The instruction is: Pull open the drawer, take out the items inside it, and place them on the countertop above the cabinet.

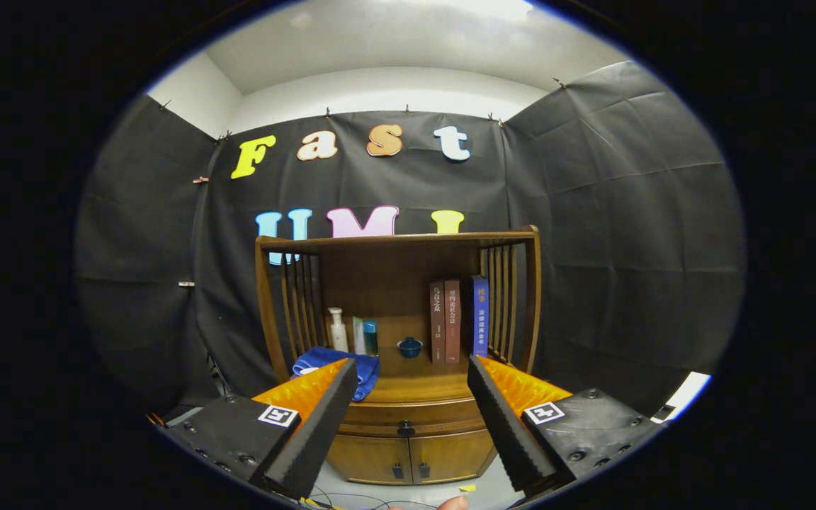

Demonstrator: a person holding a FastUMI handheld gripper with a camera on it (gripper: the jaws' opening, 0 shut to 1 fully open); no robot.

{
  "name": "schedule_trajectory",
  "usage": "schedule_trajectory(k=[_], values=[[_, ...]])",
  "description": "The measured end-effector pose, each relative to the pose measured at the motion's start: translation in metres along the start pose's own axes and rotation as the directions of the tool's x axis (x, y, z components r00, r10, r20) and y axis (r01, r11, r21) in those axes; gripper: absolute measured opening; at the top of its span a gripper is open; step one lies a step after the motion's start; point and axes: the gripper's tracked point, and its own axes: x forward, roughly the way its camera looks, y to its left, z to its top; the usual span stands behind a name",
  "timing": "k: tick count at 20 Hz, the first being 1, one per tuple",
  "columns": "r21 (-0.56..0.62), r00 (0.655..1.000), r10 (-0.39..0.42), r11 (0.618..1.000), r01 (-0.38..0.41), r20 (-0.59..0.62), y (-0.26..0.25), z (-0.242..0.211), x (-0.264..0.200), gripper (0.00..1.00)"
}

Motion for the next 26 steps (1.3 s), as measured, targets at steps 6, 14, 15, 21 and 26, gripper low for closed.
schedule_trajectory(k=[6, 14, 15, 21, 26], values=[[-0.025, 0.999, 0.045, 0.999, -0.045, -0.006, 0.012, -0.058, 0.035, 1.0], [-0.003, 0.995, 0.049, 0.999, -0.05, -0.088, 0.009, -0.185, 0.108, 1.0], [-0.003, 0.994, 0.042, 0.999, -0.042, -0.105, 0.007, -0.201, 0.117, 1.0], [0.048, 0.985, 0.029, 0.999, -0.021, -0.168, -0.01, -0.292, 0.159, 1.0], [0.037, 0.985, 0.022, 0.999, -0.016, -0.169, -0.016, -0.318, 0.179, 0.86]])
